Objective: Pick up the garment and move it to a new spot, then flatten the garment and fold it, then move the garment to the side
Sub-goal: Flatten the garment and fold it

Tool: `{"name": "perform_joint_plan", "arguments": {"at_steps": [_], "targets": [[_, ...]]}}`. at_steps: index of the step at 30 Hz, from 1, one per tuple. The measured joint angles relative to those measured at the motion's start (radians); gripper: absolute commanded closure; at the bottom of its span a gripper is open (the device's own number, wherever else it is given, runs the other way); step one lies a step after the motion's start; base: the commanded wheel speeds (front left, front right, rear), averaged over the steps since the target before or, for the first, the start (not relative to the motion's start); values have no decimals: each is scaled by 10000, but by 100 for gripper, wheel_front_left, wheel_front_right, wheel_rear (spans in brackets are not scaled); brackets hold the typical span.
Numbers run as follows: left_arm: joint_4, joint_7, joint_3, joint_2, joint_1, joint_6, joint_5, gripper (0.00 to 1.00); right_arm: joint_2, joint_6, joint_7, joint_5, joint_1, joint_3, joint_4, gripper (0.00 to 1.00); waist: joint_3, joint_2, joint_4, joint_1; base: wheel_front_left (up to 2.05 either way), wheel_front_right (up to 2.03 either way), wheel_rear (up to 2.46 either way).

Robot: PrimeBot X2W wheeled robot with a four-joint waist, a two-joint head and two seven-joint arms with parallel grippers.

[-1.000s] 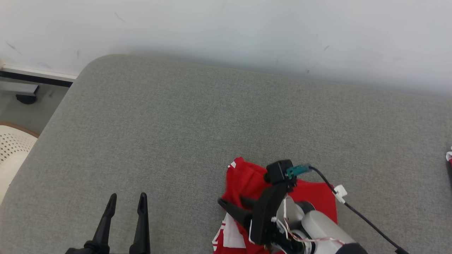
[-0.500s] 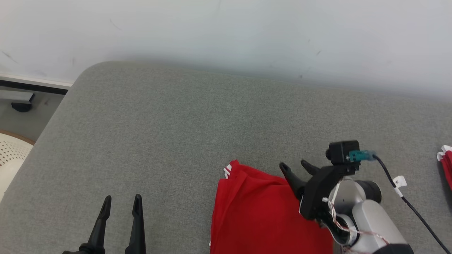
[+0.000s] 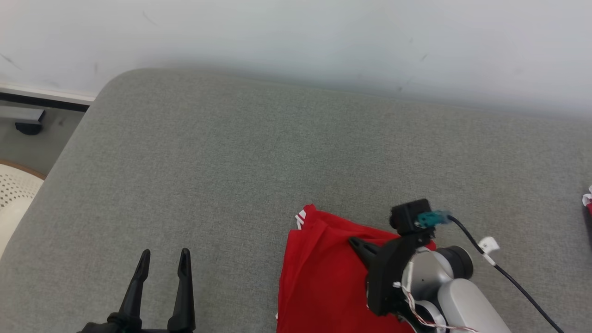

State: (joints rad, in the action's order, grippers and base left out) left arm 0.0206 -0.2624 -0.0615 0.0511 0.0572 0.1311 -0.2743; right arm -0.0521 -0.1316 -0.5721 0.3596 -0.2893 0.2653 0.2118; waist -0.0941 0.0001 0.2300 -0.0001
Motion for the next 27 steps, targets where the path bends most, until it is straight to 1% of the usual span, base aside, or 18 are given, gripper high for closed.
{"name": "perform_joint_plan", "arguments": {"at_steps": [3, 13, 27], "targets": [[-6, 0, -10, 0, -8, 0, -6, 0, 23, 0, -127, 96, -377, 355, 349, 100, -63, -1, 86, 0, 0, 0, 0], [-31, 0, -146, -2, -193, 0, -117, 0, 17, 0, -268, -111, -1599, 955, 2044, 100, -270, -1, 422, 2, 0, 0, 0], [-180, 0, -431, -2, -217, 0, -328, 0, 15, 0, 104, -2, -2825, 1327, 3829, 100, -314, -1, 1031, 1, 0, 0, 0]]}}
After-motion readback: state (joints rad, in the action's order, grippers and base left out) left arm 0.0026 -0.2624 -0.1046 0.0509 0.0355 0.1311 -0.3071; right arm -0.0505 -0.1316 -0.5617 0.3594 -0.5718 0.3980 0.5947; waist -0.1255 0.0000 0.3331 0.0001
